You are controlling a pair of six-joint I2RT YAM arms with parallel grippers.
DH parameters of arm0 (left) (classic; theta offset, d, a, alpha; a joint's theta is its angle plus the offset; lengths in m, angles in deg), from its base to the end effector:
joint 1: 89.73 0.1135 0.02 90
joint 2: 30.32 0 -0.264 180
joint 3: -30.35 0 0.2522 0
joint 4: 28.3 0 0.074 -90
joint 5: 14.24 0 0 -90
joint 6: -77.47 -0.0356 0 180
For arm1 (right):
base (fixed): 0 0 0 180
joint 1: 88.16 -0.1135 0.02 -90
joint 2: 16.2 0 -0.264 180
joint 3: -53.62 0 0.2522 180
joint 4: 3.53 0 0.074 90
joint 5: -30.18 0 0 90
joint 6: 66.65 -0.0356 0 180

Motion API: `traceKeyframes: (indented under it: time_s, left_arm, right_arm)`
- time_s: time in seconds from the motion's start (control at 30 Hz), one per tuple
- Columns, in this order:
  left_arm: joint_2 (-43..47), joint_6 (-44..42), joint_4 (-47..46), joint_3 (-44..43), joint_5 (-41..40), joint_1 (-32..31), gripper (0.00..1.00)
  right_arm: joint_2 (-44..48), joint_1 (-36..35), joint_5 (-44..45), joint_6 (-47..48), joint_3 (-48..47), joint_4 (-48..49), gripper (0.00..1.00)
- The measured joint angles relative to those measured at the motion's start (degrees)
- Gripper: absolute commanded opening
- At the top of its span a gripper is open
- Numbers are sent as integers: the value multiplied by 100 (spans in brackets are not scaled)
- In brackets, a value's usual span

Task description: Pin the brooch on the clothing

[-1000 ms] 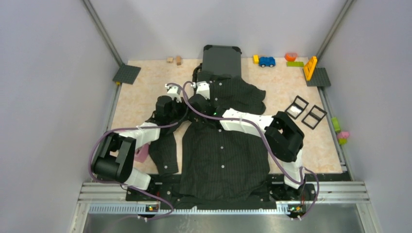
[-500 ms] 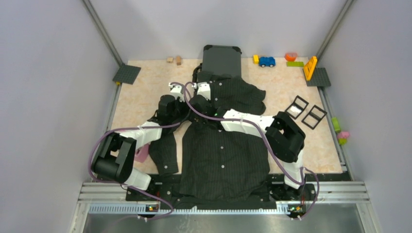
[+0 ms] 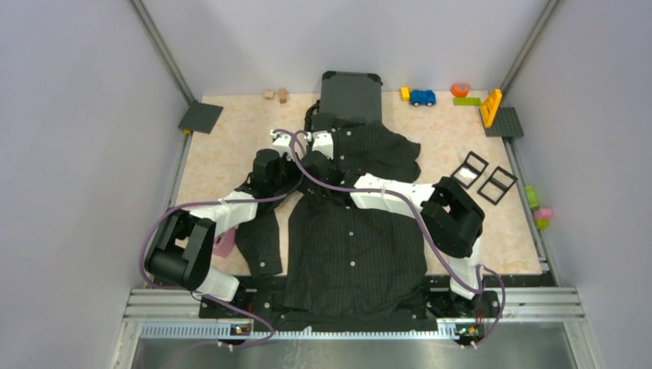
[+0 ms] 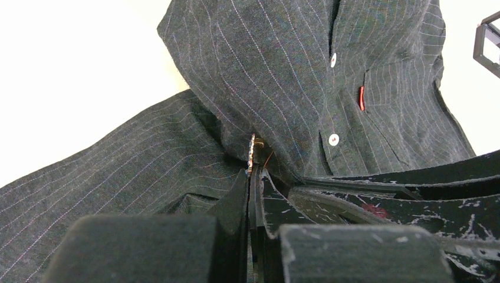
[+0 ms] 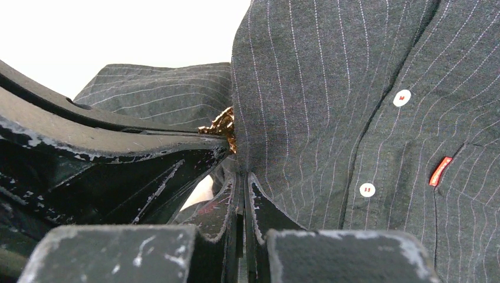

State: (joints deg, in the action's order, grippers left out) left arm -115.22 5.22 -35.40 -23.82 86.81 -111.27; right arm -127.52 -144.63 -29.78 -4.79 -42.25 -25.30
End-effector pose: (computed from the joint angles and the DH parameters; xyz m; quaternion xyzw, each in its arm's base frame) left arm 0.2888 -0.1213 0.2039 0.0802 0.8308 -0.2590 0.4860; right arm 0.2593 0.3591 0.2288 -0.1000 0.8671 0.1173 0.4737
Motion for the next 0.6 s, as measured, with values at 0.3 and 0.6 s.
traceKeyframes:
  time_s: [0.3, 0.6]
  left_arm:
    - [0, 55, -15, -2, 2, 0, 0]
    - [7, 382, -321, 2, -2, 0, 0]
  right_arm:
    - [20, 9, -118, -31, 37, 9, 0]
    - [20, 68, -363, -107, 83, 11, 0]
